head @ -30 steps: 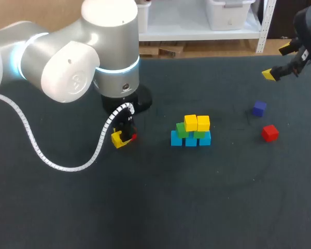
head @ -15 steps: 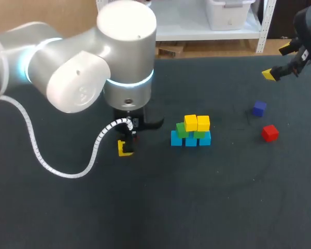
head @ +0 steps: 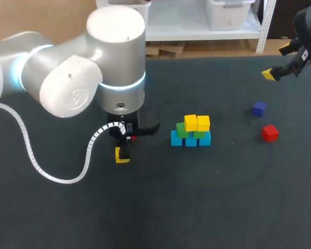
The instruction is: Place the blue cubes, place green cubes on the blue cubes, place the yellow cubes on the green cubes, then place the red cubes on the yellow cubes, and place purple cube on the red cubes.
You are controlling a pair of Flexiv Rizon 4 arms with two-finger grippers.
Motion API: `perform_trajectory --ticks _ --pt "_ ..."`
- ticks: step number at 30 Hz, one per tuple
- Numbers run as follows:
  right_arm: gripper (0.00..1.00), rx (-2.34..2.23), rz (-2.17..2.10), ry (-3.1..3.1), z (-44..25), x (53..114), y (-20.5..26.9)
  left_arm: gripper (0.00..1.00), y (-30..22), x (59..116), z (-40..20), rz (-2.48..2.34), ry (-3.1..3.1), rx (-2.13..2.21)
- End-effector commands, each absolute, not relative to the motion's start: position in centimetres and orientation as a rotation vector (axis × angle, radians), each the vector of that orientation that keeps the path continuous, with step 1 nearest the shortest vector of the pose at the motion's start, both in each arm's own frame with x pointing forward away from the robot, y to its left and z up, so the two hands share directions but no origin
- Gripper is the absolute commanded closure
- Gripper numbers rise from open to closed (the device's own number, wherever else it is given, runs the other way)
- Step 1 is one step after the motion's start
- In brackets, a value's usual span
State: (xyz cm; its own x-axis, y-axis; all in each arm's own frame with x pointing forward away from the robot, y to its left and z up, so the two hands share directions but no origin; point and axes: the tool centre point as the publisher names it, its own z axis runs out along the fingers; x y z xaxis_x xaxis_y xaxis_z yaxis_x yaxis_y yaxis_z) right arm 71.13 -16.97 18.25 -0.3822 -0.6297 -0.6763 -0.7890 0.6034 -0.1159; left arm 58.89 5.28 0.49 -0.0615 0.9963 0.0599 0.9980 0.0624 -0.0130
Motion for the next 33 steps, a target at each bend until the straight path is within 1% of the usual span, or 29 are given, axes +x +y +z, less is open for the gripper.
perform_trajectory --ticks 1,13,25,26,28,30,31,33 --pt "0.00 -1.115 0.295 2.131 18.3 71.1 -17.0 0.00 5.5 58.9 0.4 -0.041 -2.253 -2.109" --pt "0.00 -1.115 0.295 2.131 18.3 71.1 -17.0 0.00 6.7 59.5 1.4 -0.056 -2.334 -2.028" --pt "0.00 -1.115 0.295 2.131 18.3 71.1 -17.0 0.00 5.4 58.3 0.7 -0.026 -2.379 -1.889" --pt "0.00 -1.115 0.295 2.131 18.3 71.1 -17.0 0.03 5.3 58.3 0.6 -0.027 -2.394 -1.875" --pt "0.00 -1.115 0.295 2.131 18.3 71.1 -17.0 0.24 5.2 58.4 0.6 -0.035 -2.413 -1.857" --pt "0.00 -1.115 0.295 2.131 18.3 71.1 -17.0 0.41 5.2 58.5 0.4 -0.042 -2.426 -1.835" --pt "0.00 -1.115 0.295 2.131 18.3 71.1 -17.0 0.52 5.2 58.5 0.4 -0.046 -2.428 -1.829" --pt "0.00 -1.115 0.295 2.131 18.3 71.1 -17.0 0.65 5.3 58.5 0.3 -0.050 -2.437 -1.810"
